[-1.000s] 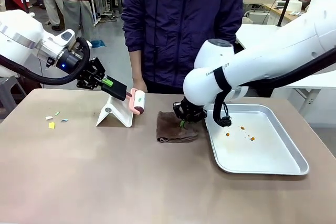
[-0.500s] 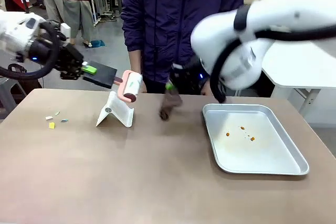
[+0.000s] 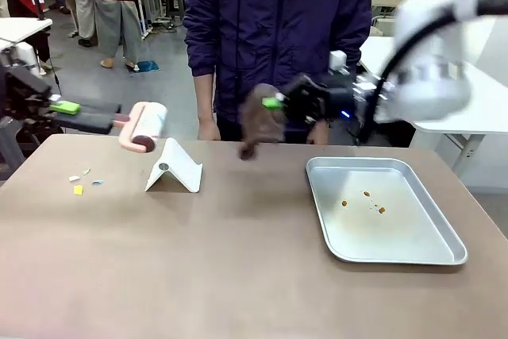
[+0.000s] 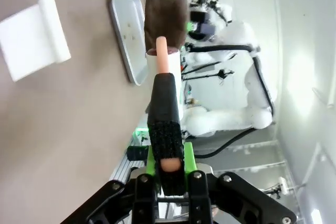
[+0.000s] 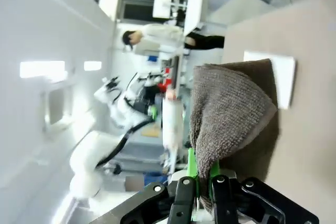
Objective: Clean the surface of the table.
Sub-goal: Hold the Lint Roller with your left hand and the towel with your right hand.
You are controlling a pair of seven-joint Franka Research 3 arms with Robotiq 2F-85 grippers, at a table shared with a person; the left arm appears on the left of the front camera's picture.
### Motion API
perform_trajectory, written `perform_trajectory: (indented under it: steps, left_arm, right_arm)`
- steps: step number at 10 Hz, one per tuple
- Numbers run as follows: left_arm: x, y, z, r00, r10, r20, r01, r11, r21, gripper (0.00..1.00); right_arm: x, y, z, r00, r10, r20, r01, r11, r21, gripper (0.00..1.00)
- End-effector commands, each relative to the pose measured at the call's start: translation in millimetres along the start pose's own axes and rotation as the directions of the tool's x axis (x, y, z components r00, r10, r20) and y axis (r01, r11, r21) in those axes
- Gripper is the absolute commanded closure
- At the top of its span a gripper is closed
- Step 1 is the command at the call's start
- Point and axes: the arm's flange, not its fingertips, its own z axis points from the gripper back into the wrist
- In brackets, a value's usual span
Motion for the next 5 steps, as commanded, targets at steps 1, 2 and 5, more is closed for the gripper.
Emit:
perform_trajectory:
  steps: [1, 2, 5]
  left_arm:
    - [-31, 4, 34, 0.997, -0.024, 0.076, 0.033, 0.994, -0.108, 0.88]
    - [-41, 11, 56, 0.994, -0.004, 0.105, 0.018, 0.991, -0.132, 0.88]
    - [-56, 43, 76, 0.997, 0.038, 0.066, -0.027, 0.986, -0.162, 0.88]
  right_arm:
    - [-62, -15, 101, 0.998, -0.003, -0.056, 0.003, 1.000, 0.003, 1.00]
    - [-72, -20, 138, 1.000, -0.010, -0.006, 0.010, 0.998, 0.060, 1.00]
    - [-102, -32, 200, 0.990, -0.066, 0.127, 0.055, 0.995, 0.088, 1.00]
